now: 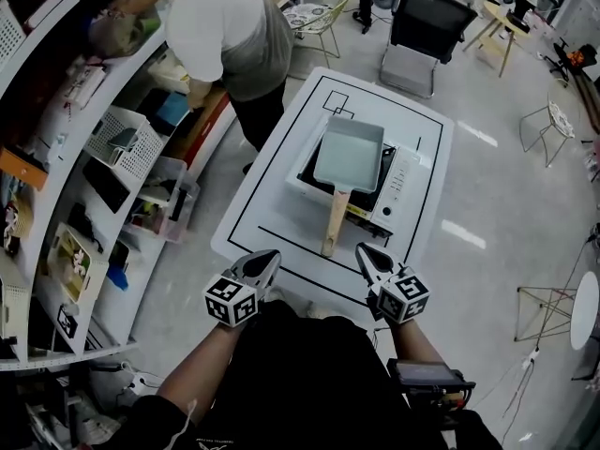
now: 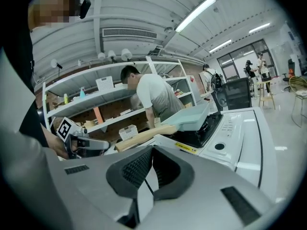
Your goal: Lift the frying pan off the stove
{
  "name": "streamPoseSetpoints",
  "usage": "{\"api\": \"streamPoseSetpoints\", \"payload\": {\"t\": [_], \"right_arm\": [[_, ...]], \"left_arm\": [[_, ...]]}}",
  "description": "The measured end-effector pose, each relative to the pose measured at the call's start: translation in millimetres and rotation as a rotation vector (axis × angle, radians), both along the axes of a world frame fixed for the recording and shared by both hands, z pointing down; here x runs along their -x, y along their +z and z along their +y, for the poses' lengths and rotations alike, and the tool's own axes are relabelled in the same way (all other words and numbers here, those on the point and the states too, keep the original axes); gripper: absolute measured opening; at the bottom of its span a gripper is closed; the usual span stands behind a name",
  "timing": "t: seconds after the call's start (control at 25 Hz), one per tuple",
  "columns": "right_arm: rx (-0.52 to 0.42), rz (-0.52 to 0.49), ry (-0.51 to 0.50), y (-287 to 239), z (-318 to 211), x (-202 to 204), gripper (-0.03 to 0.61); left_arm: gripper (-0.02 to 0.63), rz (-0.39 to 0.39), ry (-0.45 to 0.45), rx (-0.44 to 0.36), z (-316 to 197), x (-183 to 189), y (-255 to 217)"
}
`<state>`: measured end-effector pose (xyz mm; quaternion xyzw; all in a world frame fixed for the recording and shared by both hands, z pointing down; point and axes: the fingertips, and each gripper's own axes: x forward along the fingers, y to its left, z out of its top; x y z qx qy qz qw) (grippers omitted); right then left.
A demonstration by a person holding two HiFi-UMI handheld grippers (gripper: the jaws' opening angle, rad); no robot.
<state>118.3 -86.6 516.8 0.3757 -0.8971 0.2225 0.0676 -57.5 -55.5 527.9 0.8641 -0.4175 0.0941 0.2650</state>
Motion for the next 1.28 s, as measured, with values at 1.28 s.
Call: {"api": "streamPoseSetpoints", "payload": {"t": [1.28], "right_arm": [[0.240, -0.330, 0.097, -15, -67, 15, 0.166]], "left_arm": [[0.009, 0.034, 0.101, 0.061, -62, 19, 13]]}}
